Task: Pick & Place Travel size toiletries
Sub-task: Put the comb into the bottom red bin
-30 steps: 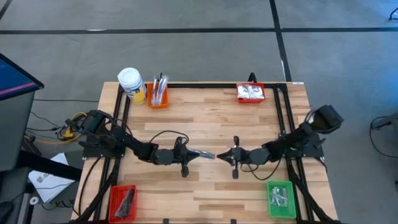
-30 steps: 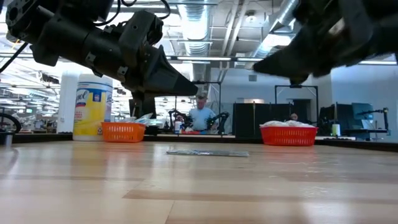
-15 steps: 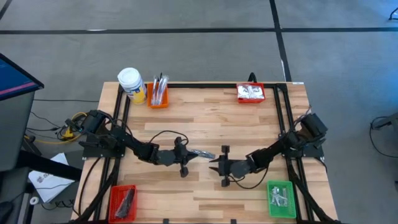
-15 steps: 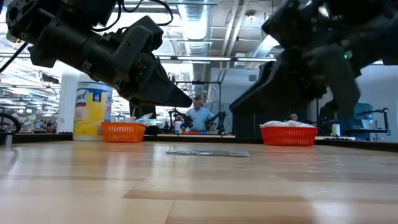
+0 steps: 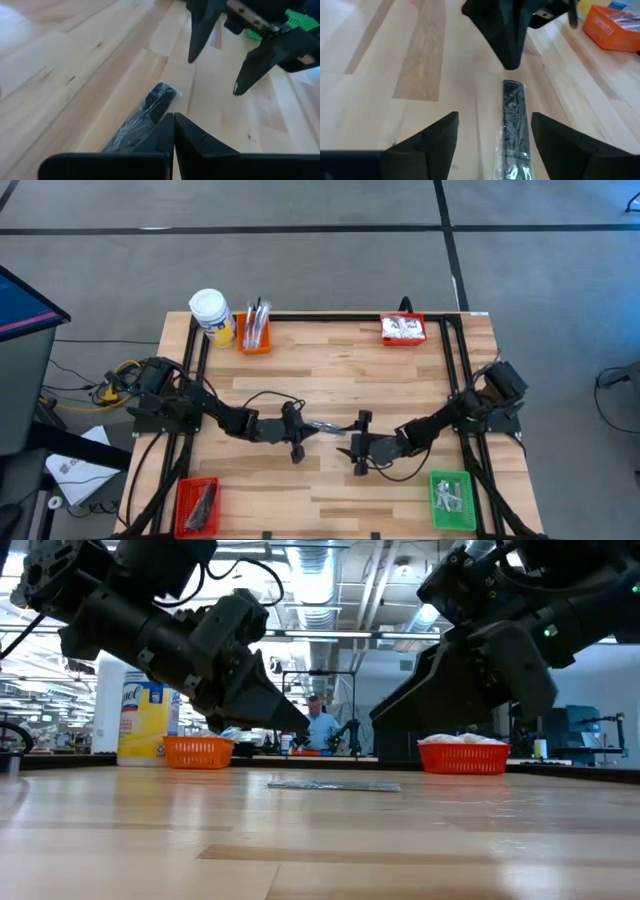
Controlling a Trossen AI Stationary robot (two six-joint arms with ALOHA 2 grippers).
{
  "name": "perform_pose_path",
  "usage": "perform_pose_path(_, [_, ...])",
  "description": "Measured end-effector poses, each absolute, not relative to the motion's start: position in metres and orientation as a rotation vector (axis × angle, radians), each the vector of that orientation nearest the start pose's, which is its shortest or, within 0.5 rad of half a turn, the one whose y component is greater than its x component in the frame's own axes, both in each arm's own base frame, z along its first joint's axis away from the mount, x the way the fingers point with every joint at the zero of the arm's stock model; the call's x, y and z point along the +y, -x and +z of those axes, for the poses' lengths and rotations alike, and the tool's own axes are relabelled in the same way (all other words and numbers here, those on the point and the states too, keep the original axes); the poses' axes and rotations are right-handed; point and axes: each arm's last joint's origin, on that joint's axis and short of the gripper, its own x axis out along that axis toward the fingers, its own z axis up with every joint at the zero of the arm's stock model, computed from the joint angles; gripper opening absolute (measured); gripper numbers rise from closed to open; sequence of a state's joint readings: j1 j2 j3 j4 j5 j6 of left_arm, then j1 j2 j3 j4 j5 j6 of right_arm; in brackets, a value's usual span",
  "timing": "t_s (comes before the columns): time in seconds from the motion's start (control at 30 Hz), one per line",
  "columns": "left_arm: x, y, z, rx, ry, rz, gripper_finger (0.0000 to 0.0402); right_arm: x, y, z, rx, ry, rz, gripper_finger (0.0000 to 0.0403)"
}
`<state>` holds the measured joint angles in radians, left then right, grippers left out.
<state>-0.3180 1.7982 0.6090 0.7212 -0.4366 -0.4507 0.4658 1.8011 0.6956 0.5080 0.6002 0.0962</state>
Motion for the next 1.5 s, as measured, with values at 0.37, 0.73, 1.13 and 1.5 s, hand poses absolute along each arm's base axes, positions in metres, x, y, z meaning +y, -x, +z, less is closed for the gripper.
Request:
perform_pose_path(0.37, [-0.07,-0.303,0.112,0.394,0.272,0.27,0.0001,0.087,-0.279,0.097,0.5,0.16,-0.283,0.0245])
perform_pose_path(0.73, [-0.047,-0.309,0.111,0.459,0.311,0.085,0.0001,0.073,-0.24,0.098,0.23,0.097,-0.215,0.0245])
perform_pose_path(1.13, [-0.023,-0.311,0.11,0.489,0.343,0.035,0.0002,0.074,-0.266,0.1,0.333,0.179,-0.184,0.0245])
perform_pose_path(1.5, [-0.023,-0.304,0.097,0.642,0.332,0.037,0.0002,0.075,-0.287,0.096,0.439,0.066,-0.189,0.0245])
